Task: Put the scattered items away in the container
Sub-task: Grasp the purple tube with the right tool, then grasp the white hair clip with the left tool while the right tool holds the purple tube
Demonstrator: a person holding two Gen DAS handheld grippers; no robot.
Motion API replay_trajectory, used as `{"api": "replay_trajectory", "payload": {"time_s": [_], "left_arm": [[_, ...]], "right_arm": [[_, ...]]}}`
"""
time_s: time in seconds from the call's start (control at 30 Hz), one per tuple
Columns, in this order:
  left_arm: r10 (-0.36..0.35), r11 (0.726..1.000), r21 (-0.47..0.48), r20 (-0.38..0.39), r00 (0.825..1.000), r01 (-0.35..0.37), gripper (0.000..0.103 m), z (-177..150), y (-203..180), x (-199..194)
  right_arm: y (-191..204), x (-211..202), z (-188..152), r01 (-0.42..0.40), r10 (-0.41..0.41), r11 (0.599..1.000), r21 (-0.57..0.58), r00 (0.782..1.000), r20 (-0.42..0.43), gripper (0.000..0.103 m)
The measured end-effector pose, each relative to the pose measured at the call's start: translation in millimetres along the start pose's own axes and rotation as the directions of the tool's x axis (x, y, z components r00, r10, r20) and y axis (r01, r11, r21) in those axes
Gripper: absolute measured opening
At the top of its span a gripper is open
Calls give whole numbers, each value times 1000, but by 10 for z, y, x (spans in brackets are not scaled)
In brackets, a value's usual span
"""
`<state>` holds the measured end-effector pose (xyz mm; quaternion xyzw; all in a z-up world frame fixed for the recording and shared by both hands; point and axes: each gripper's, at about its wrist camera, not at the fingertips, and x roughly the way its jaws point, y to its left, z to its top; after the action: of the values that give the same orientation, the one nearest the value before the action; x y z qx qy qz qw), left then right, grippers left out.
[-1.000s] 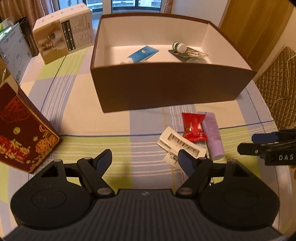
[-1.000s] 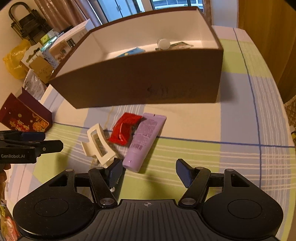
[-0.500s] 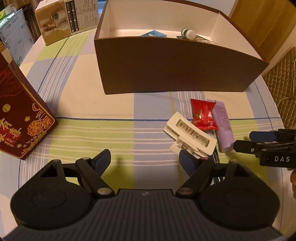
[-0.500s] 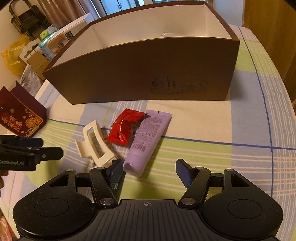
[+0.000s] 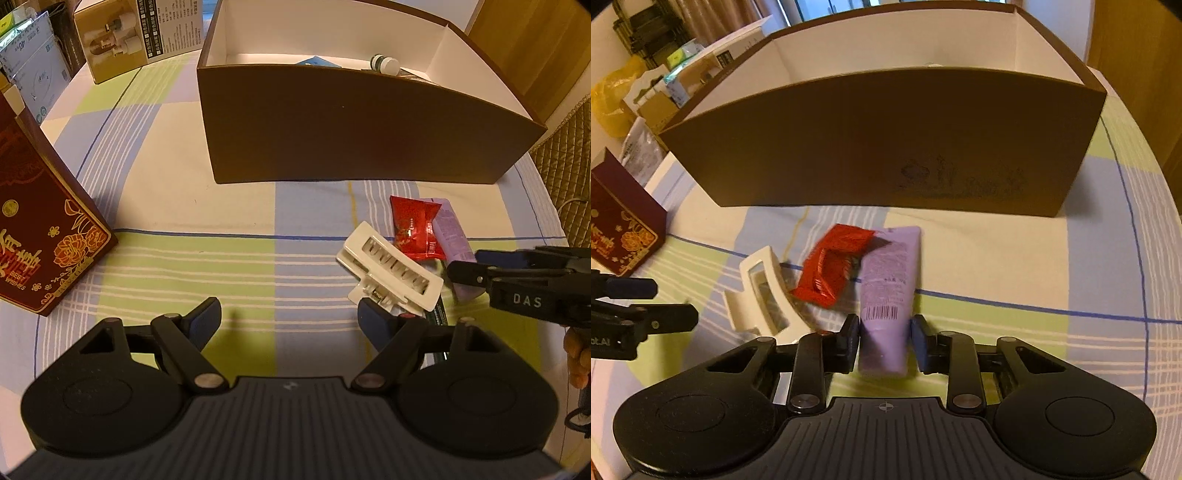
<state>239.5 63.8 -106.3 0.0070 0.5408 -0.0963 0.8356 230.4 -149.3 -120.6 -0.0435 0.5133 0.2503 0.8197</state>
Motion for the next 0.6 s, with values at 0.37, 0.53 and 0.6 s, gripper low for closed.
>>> {"api": "replay_trajectory", "payload": {"time_s": [0.37, 0.53, 0.6], "left_arm": [[-27, 1000, -3, 15, 1000, 27, 78, -26, -61, -9], [-66, 998, -7, 27, 997, 67, 78, 22, -149, 9], [-88, 996, -14, 29, 996, 89, 78, 66, -199, 40]], "right_arm": [[-268, -218, -191, 58, -59, 995, 75, 998, 0, 32], [-533, -399, -349, 93, -94, 987, 133, 996, 2, 32], [-606, -471, -405, 106, -107, 983, 149, 994, 3, 32]]}}
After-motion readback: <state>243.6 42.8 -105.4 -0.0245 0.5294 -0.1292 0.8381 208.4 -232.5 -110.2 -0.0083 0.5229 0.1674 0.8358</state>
